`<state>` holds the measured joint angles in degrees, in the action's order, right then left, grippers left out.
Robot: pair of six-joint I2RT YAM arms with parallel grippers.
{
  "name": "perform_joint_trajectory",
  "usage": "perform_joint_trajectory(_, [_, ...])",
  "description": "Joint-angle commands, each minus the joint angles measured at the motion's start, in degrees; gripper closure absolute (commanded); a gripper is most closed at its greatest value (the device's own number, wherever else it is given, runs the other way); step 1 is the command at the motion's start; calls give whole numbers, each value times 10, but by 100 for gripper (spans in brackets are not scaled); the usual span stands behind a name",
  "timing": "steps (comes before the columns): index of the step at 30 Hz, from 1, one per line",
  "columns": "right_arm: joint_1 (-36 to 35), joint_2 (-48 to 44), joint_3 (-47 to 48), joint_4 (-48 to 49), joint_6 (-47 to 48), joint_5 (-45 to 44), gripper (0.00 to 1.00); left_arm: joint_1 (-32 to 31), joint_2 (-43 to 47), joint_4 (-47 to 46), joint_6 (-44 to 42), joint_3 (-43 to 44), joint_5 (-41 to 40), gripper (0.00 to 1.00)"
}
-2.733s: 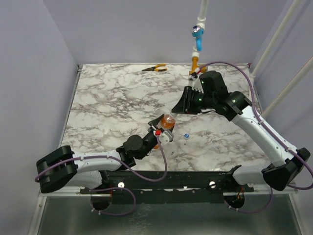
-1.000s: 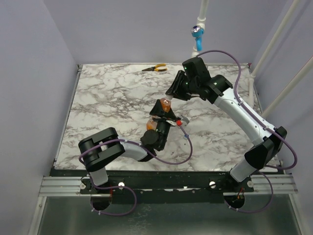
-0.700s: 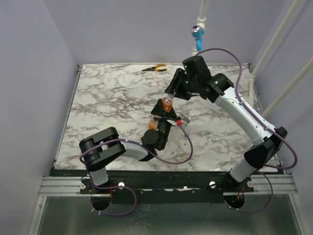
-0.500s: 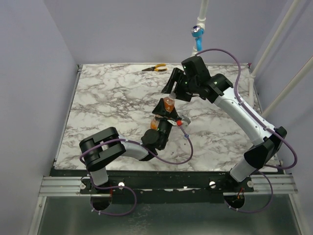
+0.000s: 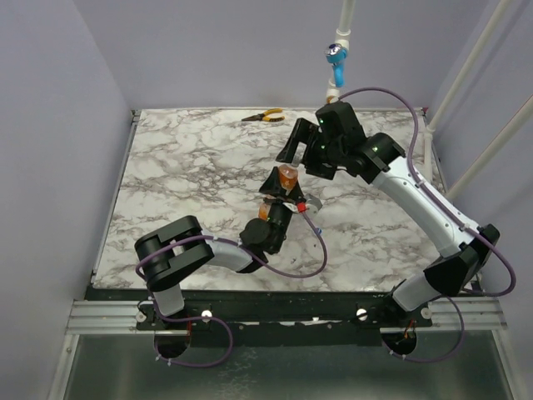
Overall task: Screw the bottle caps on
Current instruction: Screw the bottle cap onto the plastic bottle.
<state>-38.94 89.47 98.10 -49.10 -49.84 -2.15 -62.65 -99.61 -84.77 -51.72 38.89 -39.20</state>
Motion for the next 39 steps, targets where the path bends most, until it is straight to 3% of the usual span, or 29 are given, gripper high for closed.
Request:
perform_joint_trajectory(1, [-3,-47,-23,17,15,-27,0,4,11,-100,28,-8,12,71])
perform_joint_trajectory(11, [-3,-126,-74,39,77,-34,0,8,36,-92,60,-30,31,70])
perform_joint_trajectory(21, [24,-143,-45,40,191,-8,0,9,132,72,147,-45,116,70])
perform_joint_trajectory(28, [58,-154,-8,65,258,73,0,9,196,161,190,-67,162,70])
perform_joint_trajectory(39, [58,-135,1,52,338,204,0,9,274,216,243,-107,246,70])
